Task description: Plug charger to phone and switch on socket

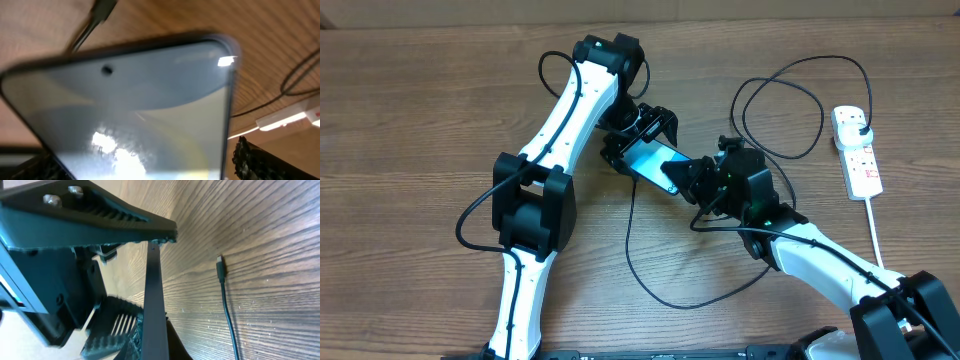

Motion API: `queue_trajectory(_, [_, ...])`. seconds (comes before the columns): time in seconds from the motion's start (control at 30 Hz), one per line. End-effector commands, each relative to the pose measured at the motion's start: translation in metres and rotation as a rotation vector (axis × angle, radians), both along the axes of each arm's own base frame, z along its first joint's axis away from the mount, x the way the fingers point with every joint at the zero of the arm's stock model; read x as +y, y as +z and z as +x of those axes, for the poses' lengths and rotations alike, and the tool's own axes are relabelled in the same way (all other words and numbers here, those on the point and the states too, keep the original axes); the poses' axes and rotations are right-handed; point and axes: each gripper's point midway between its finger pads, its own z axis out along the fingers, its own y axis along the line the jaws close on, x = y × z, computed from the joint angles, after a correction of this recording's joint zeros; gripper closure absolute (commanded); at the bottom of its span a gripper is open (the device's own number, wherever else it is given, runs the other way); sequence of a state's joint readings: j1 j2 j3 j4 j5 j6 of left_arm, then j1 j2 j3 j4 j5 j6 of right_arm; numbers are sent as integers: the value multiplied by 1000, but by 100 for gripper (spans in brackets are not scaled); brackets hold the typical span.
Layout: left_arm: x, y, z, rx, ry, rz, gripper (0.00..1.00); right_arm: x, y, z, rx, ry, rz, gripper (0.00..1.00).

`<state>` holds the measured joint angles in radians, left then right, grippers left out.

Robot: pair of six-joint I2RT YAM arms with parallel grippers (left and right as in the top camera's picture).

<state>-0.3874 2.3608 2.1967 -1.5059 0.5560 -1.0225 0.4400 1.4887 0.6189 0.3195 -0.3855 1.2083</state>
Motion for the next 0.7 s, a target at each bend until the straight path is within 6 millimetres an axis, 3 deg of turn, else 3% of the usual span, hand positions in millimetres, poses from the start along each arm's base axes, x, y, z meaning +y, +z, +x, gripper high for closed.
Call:
queue_trajectory(0.0, [-3, 3, 14, -174, -208, -91, 1, 4, 19, 5, -40, 20, 36, 96])
queue_trajectory(0.17, [-30, 33, 29, -404, -417, -449, 3, 3, 24, 5, -52, 20, 41, 96])
queue_trajectory(0.3, [-30, 51, 44, -474, -392, -583, 7, -5, 32, 10, -76, -1, 45, 96])
queue_trajectory(0.4, [-36, 83, 48, -605, -447, -787, 13, -18, 38, 18, -96, -38, 45, 96])
queue_trajectory(0.5, [-33, 99, 52, -647, -442, -851, 14, -30, 45, 27, -109, -81, 51, 96])
queue_trajectory(0.67, [-35, 120, 55, -693, -438, -933, 13, -33, 85, 49, -217, -115, 83, 96])
